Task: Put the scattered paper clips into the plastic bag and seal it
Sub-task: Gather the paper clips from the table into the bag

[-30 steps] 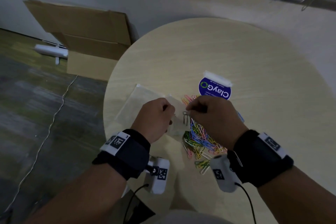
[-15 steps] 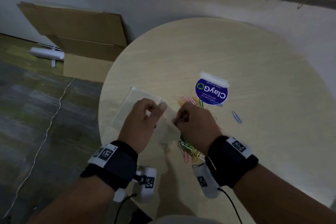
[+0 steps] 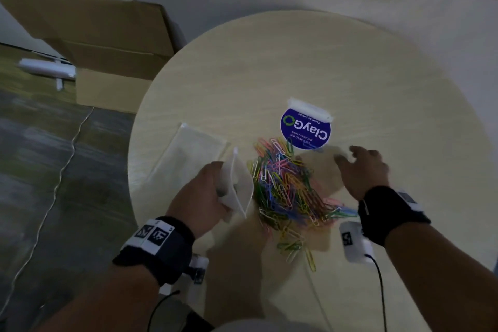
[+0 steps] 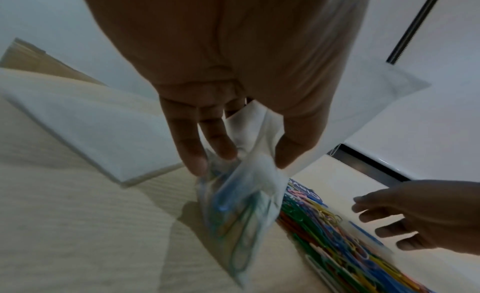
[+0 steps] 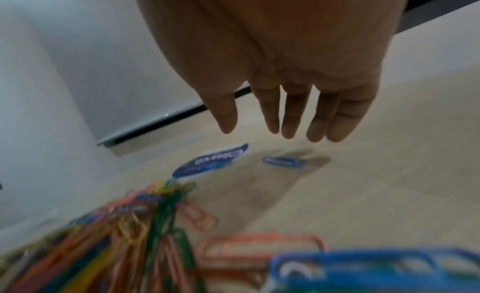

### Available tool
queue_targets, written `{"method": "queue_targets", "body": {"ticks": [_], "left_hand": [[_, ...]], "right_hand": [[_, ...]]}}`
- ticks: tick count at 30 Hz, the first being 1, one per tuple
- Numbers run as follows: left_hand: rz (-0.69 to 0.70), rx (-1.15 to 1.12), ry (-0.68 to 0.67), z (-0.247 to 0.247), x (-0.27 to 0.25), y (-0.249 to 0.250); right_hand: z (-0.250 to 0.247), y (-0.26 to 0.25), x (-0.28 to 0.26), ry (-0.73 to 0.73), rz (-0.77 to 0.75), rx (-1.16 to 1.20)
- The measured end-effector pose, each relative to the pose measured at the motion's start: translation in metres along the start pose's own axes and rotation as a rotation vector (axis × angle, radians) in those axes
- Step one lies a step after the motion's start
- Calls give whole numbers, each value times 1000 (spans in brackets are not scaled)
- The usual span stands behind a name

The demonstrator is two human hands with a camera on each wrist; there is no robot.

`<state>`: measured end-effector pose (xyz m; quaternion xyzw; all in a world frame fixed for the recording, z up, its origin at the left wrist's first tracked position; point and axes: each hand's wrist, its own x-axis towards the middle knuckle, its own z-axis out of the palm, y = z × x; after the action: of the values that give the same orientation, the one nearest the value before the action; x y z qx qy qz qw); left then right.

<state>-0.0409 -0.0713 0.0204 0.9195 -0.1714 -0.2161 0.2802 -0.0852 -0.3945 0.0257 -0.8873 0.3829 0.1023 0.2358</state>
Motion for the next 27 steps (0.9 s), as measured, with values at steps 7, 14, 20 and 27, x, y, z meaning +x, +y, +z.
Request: {"method": "queue_targets", "body": {"ticks": [7,14,20,27], "left_hand": [[-25,60,-31,-5,-5,7],[-67,70,-43,-3,-4,19],[-100,51,-15,0,-3,23],[-81,26,40,3,-3,28]], "right_hand": [[49,-38,-18,-58,-279,-173],[52,-41,-29,-147,-280,-61],[50,-36,-37,-117,-314,-171],[33,-39,-41,-134,-376,-167]]}}
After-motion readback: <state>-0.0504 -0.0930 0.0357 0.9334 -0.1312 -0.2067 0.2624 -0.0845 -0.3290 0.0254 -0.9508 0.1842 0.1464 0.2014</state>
